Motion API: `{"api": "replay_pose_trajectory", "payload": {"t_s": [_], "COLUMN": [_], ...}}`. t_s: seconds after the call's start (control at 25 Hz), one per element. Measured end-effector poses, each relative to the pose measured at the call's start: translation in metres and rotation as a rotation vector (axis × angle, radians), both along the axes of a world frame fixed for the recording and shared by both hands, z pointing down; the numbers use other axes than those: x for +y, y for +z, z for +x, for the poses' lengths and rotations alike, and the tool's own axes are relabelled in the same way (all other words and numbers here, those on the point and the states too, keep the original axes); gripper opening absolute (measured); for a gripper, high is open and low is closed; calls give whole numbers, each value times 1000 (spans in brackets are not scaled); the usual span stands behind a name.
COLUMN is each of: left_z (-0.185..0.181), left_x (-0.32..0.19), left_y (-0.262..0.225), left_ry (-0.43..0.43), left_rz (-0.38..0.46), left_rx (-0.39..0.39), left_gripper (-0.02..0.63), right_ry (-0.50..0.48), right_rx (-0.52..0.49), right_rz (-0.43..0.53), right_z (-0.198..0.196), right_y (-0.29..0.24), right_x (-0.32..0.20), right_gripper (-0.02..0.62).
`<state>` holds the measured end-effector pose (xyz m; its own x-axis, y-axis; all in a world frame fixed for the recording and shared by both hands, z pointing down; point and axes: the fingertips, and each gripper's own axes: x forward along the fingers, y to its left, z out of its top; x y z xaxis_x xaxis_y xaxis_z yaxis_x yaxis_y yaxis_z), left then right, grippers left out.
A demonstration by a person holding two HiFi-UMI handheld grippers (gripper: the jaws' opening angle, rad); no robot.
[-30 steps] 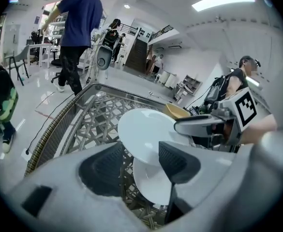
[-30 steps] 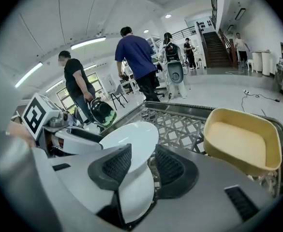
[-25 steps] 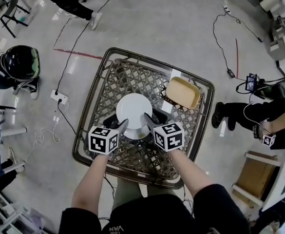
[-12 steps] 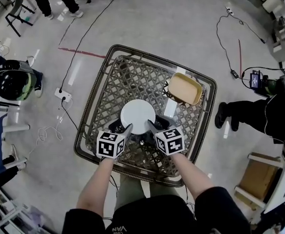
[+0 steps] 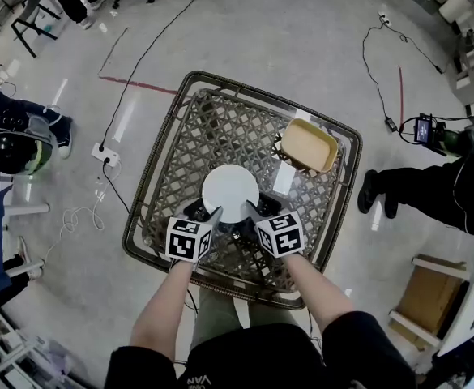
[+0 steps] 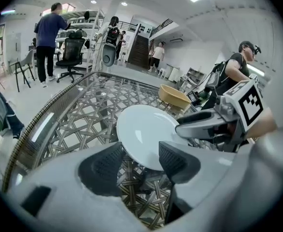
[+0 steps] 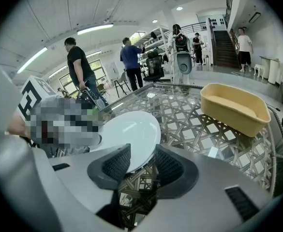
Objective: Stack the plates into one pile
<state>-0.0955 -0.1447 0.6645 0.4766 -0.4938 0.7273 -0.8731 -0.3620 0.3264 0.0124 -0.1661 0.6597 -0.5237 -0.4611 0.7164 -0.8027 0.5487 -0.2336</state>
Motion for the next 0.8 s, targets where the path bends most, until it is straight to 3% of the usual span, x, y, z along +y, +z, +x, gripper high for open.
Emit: {"api": "replay_pose_trajectory", "payload": {"t_s": [0.36, 0.8], "left_z": [1, -7], "left_x": [-3, -4], "left_y": [8, -6], "left_ry": [-20, -67], "left_rz": [-29, 23], "left_rx": [-12, -9], "left_gripper": [249, 272], "right_ry": [-5, 15], "right_rx": [9, -11], "right_rz": [19, 45], "right_z": [-3, 4], "right_y": [0, -13], "right_x": [-7, -9], "right_gripper": [178, 186]}}
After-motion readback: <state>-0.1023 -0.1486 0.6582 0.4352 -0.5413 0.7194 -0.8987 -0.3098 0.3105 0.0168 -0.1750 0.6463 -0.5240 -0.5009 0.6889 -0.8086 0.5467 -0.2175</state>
